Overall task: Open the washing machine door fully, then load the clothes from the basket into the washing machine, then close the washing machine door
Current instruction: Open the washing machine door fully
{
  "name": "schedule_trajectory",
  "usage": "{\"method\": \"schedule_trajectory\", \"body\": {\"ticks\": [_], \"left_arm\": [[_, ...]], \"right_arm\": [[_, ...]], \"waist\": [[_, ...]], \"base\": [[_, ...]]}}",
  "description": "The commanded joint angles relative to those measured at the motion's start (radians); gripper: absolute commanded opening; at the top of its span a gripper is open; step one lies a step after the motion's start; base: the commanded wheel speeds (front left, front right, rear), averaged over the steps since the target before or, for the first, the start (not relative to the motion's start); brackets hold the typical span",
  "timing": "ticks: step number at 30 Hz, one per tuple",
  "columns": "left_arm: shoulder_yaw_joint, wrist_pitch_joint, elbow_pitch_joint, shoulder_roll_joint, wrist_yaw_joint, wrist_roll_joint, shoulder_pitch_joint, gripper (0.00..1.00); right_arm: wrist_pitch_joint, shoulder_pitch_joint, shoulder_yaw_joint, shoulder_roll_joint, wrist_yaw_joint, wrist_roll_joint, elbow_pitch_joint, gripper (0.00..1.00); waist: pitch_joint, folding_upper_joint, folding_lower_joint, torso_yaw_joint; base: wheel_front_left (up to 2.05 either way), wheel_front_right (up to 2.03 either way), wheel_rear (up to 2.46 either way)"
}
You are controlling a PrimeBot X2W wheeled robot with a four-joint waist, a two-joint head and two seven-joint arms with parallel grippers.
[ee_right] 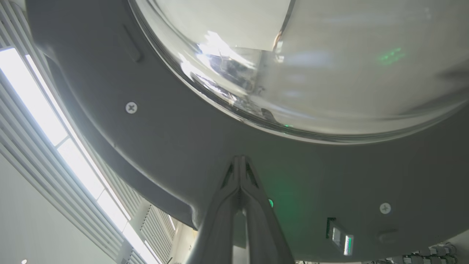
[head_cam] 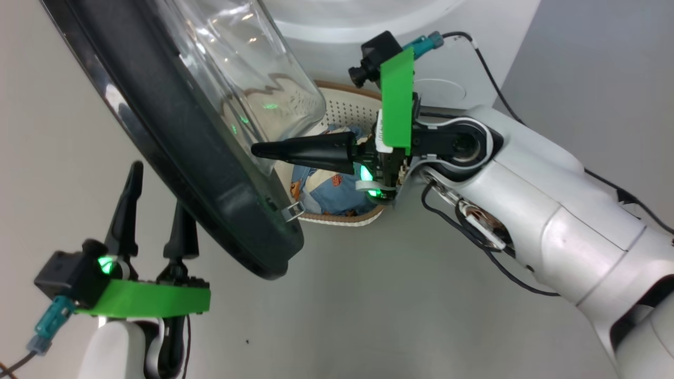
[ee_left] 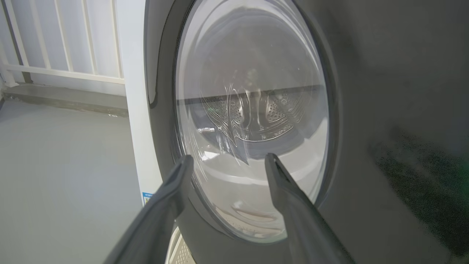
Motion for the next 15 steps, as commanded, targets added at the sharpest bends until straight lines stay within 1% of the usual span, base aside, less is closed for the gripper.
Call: {"method": "schedule_trajectory", "body": {"ticks": [1,7,8,9,11,15], "left_arm": [[0.043,-0.005,-0.009,0.022,-0.003,0.014,0.020,1.00],[0.056,-0.005,0.000,0.022,-0.003,0.031,0.050,1.00],[0.056,-0.005,0.000,0.022,-0.003,0.031,0.050,1.00],[0.062,-0.005,0.002,0.022,-0.003,0.036,0.061,1.00],[0.067,-0.005,0.002,0.022,-0.003,0.038,0.066,1.00],[0.088,-0.005,0.003,0.022,-0.003,0.051,0.094,1.00]], "right_arm": [[-0.029,0.033,0.006,-0.003,0.003,0.025,-0.050,0.00],[-0.110,0.080,0.048,-0.079,0.003,0.085,-0.168,0.00],[-0.110,0.080,0.048,-0.079,0.003,0.085,-0.168,0.00],[-0.137,0.099,0.057,-0.102,0.003,0.103,-0.209,0.00],[-0.150,0.109,0.061,-0.113,0.003,0.113,-0.230,0.00],[-0.199,0.154,0.073,-0.154,0.003,0.137,-0.307,0.00]], "waist": [[-0.019,-0.0001,0.0000,-0.015],[-0.063,-0.0001,0.0000,-0.042],[-0.063,-0.0001,0.0000,-0.042],[-0.079,-0.0001,0.0000,-0.052],[-0.087,-0.0001,0.0000,-0.058],[-0.121,-0.0001,0.0000,-0.077]], "base": [[0.00,0.00,0.00],[0.00,0.00,0.00],[0.00,0.00,0.00],[0.00,0.00,0.00],[0.00,0.00,0.00],[0.00,0.00,0.00]]}}
